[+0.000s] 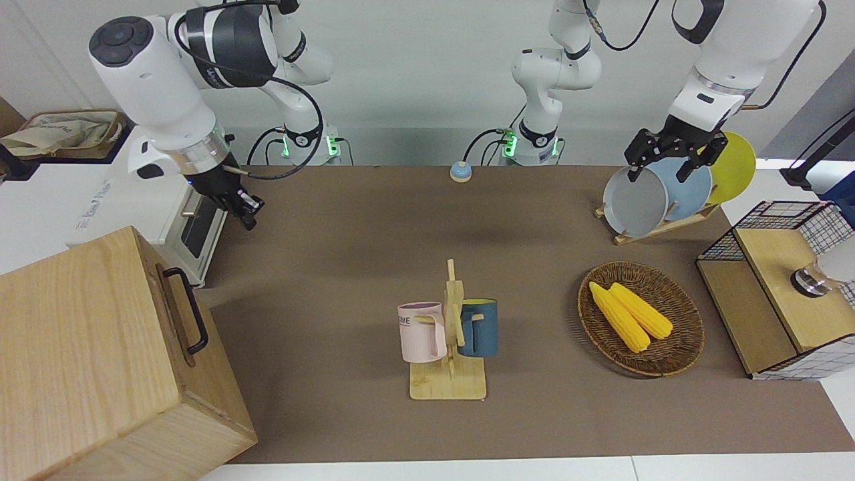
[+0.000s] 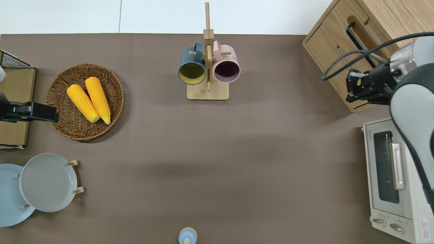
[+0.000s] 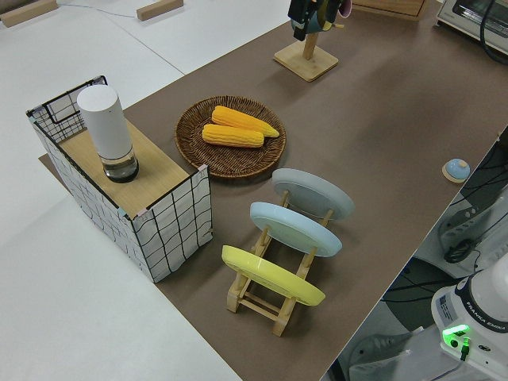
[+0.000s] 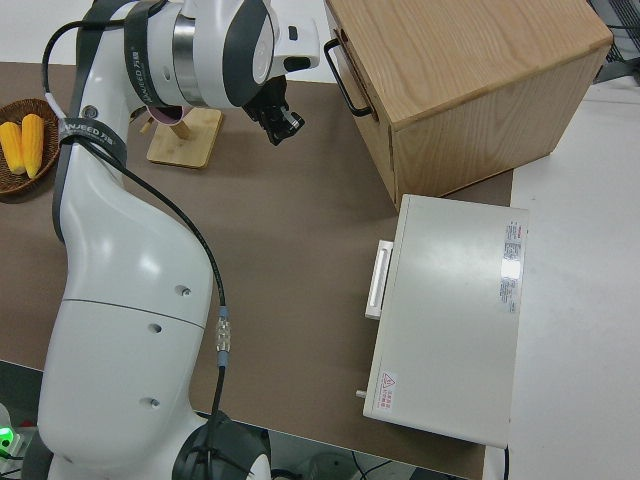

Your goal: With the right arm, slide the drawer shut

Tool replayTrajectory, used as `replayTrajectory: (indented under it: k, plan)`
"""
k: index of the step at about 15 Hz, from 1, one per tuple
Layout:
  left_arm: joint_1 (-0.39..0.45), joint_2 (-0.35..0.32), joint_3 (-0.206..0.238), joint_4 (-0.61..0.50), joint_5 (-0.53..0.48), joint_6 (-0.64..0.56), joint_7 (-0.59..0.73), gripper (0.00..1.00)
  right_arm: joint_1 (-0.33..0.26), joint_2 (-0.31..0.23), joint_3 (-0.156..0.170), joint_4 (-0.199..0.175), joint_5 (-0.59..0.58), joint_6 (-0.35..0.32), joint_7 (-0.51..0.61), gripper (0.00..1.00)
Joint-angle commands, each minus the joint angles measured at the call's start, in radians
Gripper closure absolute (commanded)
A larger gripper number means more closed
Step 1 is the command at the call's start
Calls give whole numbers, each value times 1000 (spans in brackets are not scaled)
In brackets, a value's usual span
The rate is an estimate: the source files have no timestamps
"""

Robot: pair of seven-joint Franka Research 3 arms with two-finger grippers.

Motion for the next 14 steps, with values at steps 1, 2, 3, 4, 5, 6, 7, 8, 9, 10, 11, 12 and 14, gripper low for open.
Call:
replayTrajectory:
  k: [1, 2, 3, 4, 5, 6, 7, 8, 9, 10, 11, 12, 14]
  plan:
    - [-17, 12, 16, 20, 14, 1, 6, 2, -10, -141, -3, -152, -42, -6, -182, 1000]
    - [-17, 12, 16, 20, 14, 1, 6, 5, -16, -161, -13, -172, -51, -6, -248, 1000]
    - [-17, 12, 16, 20, 15, 1, 6, 5, -22, -178, -23, -191, -53, -6, -311, 1000]
    - [-17, 12, 16, 20, 14, 1, 6, 5, -18, -197, -49, -211, -57, -11, -366, 1000]
    - [-17, 12, 16, 20, 14, 1, 6, 5, -12, -215, -66, -232, -69, -17, -406, 1000]
    - [-17, 12, 16, 20, 14, 1, 6, 5, -9, -230, -68, -251, -95, -17, -432, 1000]
    - [-17, 12, 16, 20, 15, 1, 6, 5, -4, -249, -68, -271, -133, -17, -451, 1000]
    - [-17, 12, 16, 20, 14, 1, 6, 5, 8, -266, -63, -288, -164, -15, -459, 1000]
    - [-17, 12, 16, 20, 14, 1, 6, 5, 27, -273, -65, -300, -178, -14, -459, 1000]
    - [-17, 12, 16, 20, 15, 1, 6, 5, 31, -275, -65, -303, -184, -12, -462, 1000]
    - [-17, 12, 16, 20, 14, 1, 6, 5, 33, -275, -65, -303, -186, -11, -475, 1000]
    - [-17, 12, 16, 20, 14, 1, 6, 5, 31, -275, -65, -303, -191, -5, -498, 1000]
    - [-17, 12, 16, 20, 15, 1, 6, 5, 24, -275, -65, -303, -195, 12, -575, 1000]
